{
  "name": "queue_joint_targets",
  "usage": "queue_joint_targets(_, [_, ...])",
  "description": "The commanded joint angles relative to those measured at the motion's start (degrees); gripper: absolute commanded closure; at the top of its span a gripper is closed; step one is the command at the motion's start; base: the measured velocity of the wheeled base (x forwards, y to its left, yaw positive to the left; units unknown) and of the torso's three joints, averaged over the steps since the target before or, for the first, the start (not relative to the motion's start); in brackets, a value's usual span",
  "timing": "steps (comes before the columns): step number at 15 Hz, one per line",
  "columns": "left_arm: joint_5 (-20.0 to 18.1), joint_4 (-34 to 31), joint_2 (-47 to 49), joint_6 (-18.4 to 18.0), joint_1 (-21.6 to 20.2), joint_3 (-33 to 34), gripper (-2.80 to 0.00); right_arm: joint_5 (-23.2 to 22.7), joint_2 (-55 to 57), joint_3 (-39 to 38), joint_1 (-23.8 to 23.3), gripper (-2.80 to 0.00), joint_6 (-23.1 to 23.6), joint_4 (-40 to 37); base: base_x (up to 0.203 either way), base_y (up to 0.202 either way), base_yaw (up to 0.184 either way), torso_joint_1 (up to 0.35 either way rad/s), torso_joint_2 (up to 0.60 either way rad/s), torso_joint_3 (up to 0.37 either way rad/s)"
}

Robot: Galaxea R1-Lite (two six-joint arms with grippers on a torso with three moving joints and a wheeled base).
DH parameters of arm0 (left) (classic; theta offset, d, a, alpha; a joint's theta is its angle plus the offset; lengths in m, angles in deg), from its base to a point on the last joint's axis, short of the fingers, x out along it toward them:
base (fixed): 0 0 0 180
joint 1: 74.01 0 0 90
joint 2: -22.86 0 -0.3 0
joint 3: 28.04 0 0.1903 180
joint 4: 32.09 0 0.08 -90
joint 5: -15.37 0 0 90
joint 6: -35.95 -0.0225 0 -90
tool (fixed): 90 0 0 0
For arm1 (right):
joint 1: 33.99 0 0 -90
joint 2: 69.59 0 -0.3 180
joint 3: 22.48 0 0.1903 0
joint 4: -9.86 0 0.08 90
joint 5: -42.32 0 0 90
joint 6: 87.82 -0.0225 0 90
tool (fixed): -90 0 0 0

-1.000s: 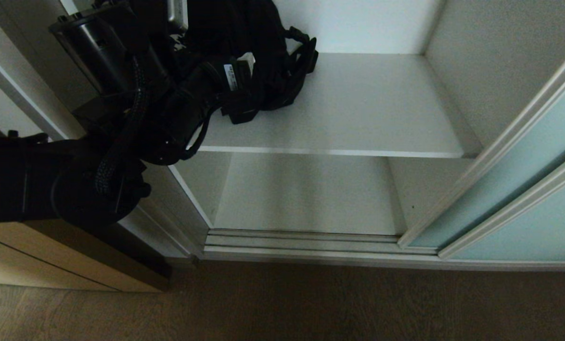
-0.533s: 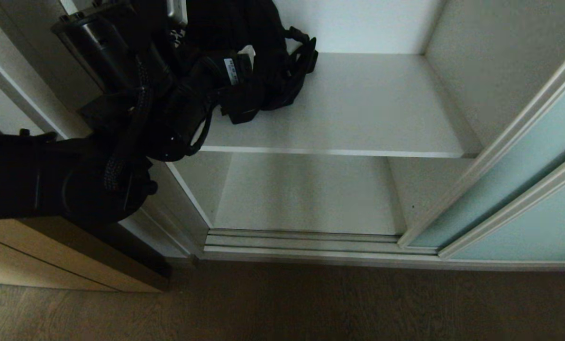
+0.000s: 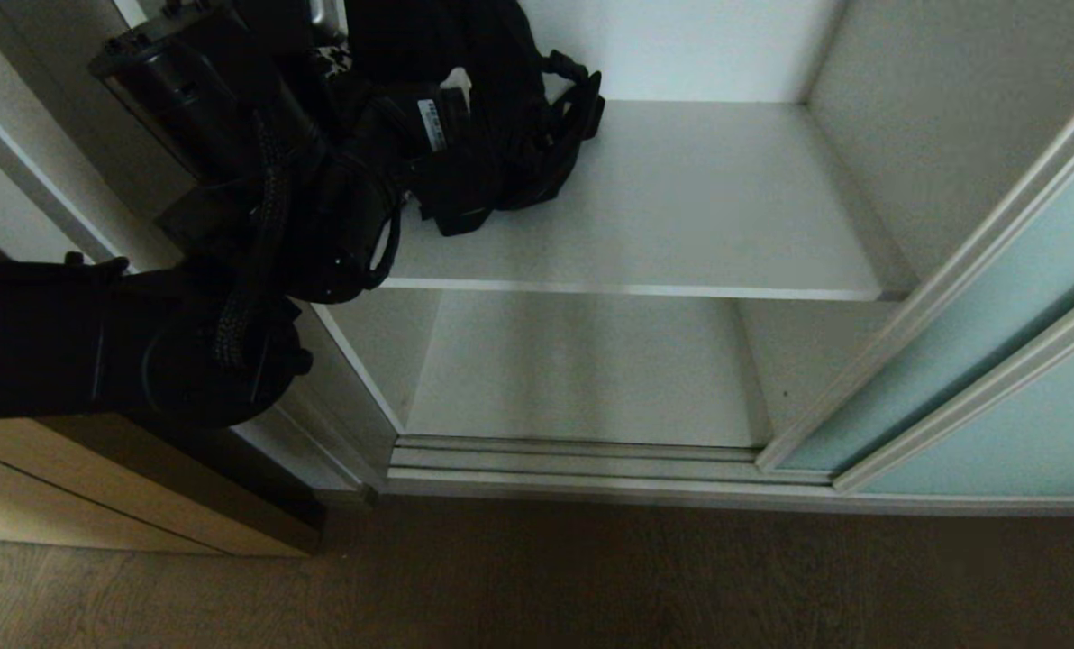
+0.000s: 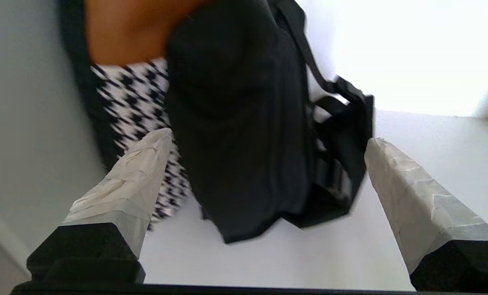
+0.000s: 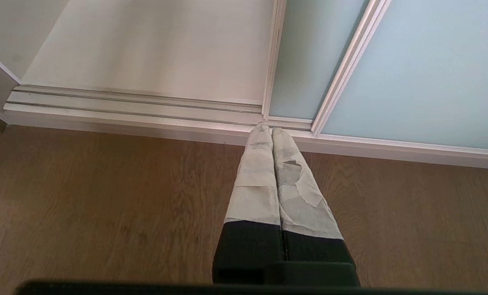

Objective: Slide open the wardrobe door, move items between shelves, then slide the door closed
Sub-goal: Place the bag on the lower shelf

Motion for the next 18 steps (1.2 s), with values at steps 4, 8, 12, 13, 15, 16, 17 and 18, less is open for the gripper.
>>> queue_joint_targets(4, [3.16,2.26,0.46,-2.02,-0.78,0.03,-2.8,-0.04,-0.1,0.0,0.02,0.0,0.02,0.0,0.0,0.0,0.0,0.0,0.0,0.0])
queue_joint_targets(8, [4.47,1.87,-1.2,-4.22,-1.54,-0.2,-2.8,-0.04,-0.1,0.0,0.02,0.0,0.02,0.0,0.0,0.0,0.0,0.0,0.0,0.0])
queue_joint_targets(12, [4.66,1.75,-0.03,-5.12,-3.26,-0.91,-2.8,0.04,-0.1,0.0,0.02,0.0,0.02,0.0,0.0,0.0,0.0,0.0,0.0,0.0])
queue_joint_targets(13, [4.67,1.68,1.7,-4.94,-3.32,-2.36,-2.8,-0.04,-0.1,0.0,0.02,0.0,0.02,0.0,0.0,0.0,0.0,0.0,0.0,0.0])
queue_joint_targets(15, [4.87,1.83,4.37,-4.67,-3.7,-3.49,-2.8,0.0,-0.1,0.0,0.02,0.0,0.02,0.0,0.0,0.0,0.0,0.0,0.0,0.0])
queue_joint_targets(16, [4.88,2.13,5.41,-4.59,-3.66,-3.61,-2.8,-0.04,-0.1,0.0,0.02,0.0,0.02,0.0,0.0,0.0,0.0,0.0,0.0,0.0])
queue_joint_targets(17, [4.93,2.26,6.62,-4.52,-3.67,-3.63,-2.8,-0.04,-0.1,0.0,0.02,0.0,0.02,0.0,0.0,0.0,0.0,0.0,0.0,0.0])
queue_joint_targets(18, [5.13,2.42,8.1,-4.46,-3.67,-3.53,-2.8,-0.04,-0.1,0.0,0.02,0.0,0.02,0.0,0.0,0.0,0.0,0.0,0.0,0.0])
